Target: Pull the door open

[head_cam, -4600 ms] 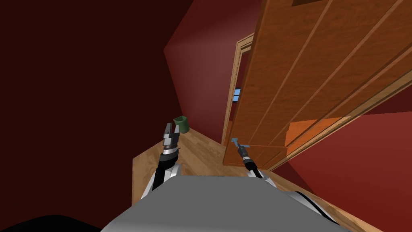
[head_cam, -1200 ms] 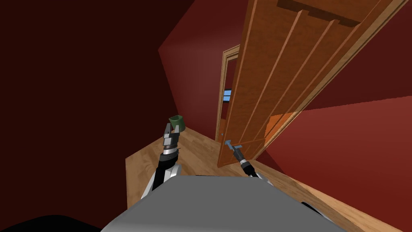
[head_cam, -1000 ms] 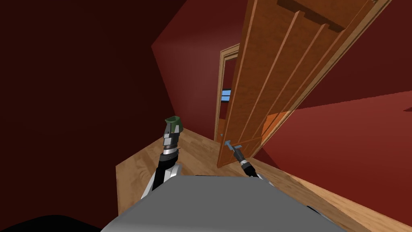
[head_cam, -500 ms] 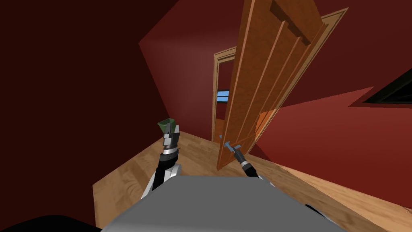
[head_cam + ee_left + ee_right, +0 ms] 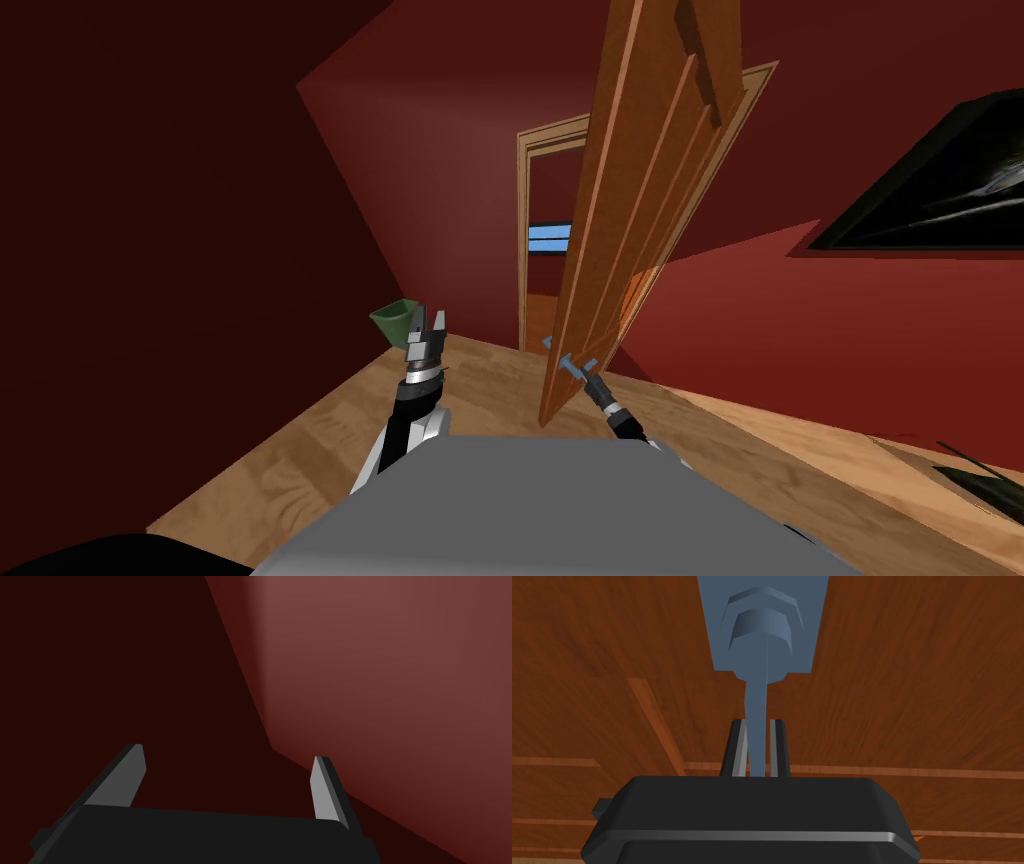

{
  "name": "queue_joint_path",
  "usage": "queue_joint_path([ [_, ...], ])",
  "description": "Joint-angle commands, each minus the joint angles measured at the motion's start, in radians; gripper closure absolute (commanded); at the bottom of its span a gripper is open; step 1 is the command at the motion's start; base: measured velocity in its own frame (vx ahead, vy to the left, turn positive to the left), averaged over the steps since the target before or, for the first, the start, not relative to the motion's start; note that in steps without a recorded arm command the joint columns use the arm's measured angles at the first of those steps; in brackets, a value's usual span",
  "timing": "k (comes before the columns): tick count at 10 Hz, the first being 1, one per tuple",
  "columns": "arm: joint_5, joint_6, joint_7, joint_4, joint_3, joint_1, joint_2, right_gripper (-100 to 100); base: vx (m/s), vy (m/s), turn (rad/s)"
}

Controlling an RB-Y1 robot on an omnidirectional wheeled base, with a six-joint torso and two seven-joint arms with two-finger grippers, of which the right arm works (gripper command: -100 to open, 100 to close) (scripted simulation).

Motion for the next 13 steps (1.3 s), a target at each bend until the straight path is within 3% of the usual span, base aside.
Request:
queue_joint_path([
  [1,0.008,-0.013,-0.006,0.006,0.009,0.009,-0.008,100,-0.015,0.038,-0.232],
  [4,0.027,-0.036,-0.023,-0.017,0.035,0.032,-0.026,100,-0.027,-0.001,-0.272],
  [5,0.027,-0.036,-0.023,-0.017,0.035,0.032,-0.026,100,-0.042,-0.038,-0.082],
  [7,0.048,-0.060,-0.040,-0.044,0.065,0.052,-0.044,100,-0.077,-0.119,-0.159],
  [10,0.066,-0.076,-0.051,-0.067,0.091,0.065,-0.057,100,-0.032,-0.192,0.030],
  [13,0.083,-0.091,-0.061,-0.091,0.118,0.073,-0.068,100,-0.005,-0.184,0.199],
])
